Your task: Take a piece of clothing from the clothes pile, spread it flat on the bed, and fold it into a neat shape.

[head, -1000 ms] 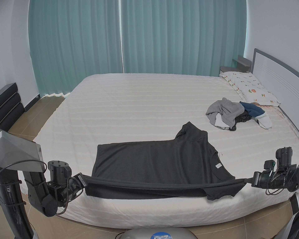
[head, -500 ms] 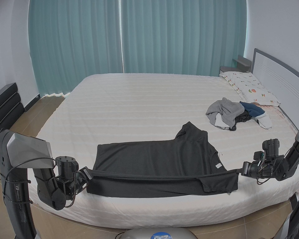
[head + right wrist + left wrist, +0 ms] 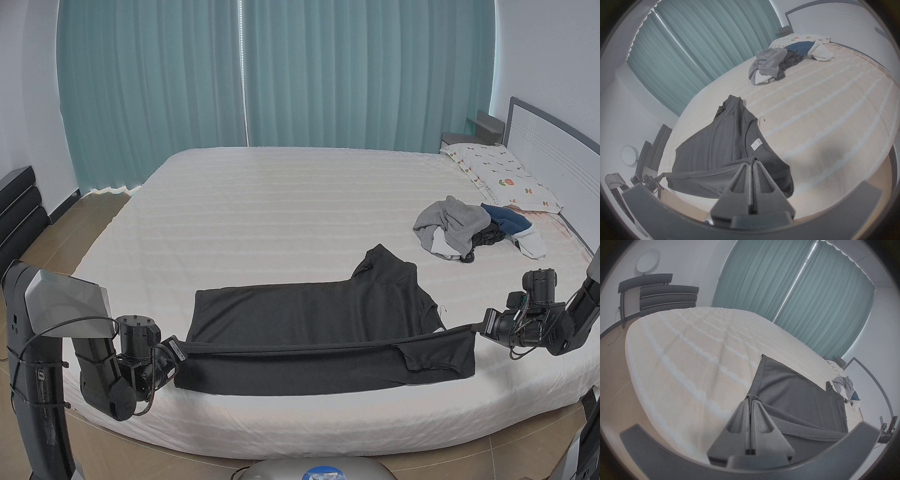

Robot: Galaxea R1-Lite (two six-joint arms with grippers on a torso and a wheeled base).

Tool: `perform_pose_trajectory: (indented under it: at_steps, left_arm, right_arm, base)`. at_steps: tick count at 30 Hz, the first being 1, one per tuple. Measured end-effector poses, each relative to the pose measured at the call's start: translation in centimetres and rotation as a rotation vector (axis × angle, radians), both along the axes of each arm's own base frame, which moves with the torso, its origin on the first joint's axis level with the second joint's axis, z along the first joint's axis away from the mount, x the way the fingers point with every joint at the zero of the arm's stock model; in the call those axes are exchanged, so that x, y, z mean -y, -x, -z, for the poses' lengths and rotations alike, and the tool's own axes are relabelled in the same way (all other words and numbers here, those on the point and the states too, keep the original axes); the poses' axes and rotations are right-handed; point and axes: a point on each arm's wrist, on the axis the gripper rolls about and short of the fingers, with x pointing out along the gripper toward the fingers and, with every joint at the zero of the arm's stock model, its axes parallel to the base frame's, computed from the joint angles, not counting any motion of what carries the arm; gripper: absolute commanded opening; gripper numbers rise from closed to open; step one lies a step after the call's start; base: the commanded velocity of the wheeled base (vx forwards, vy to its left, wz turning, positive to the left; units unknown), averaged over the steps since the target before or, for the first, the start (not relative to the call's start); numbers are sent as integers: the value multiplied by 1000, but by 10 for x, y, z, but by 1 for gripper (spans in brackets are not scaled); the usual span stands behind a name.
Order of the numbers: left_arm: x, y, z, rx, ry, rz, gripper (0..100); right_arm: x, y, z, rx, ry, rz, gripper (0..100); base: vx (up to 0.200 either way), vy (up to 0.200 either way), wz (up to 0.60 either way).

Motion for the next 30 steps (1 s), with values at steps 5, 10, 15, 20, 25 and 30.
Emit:
perform_pose_trajectory:
  at_steps: [5, 10, 15, 20, 25, 30]
  left_arm:
    - [-3, 9, -5, -12, -1, -4, 0]
    - [-4, 15, -8, -18, -1, -7, 0]
    - [-4, 16, -10, -14, 1, -7, 0]
    - [-4, 10, -12, 7, 6, -7, 0]
    - [-2, 0, -10, 27, 11, -8, 0]
    - [0, -11, -2, 37, 12, -7, 0]
  right_arm:
    - [-1, 13, -13, 31, -6, 6, 0]
    - [-2, 29, -23, 46, -5, 6, 0]
    - [-2, 35, -26, 51, -4, 6, 0]
    - [-1, 29, -25, 57, 0, 6, 0]
    - [-2, 13, -21, 61, 0, 2, 0]
    - [-5, -4, -9, 45, -1, -9, 0]
  base:
    - [0, 0, 0]
    - [0, 0, 0]
    - [0, 0, 0]
    - [0, 0, 0]
    - [0, 0, 0]
    - [0, 0, 0]
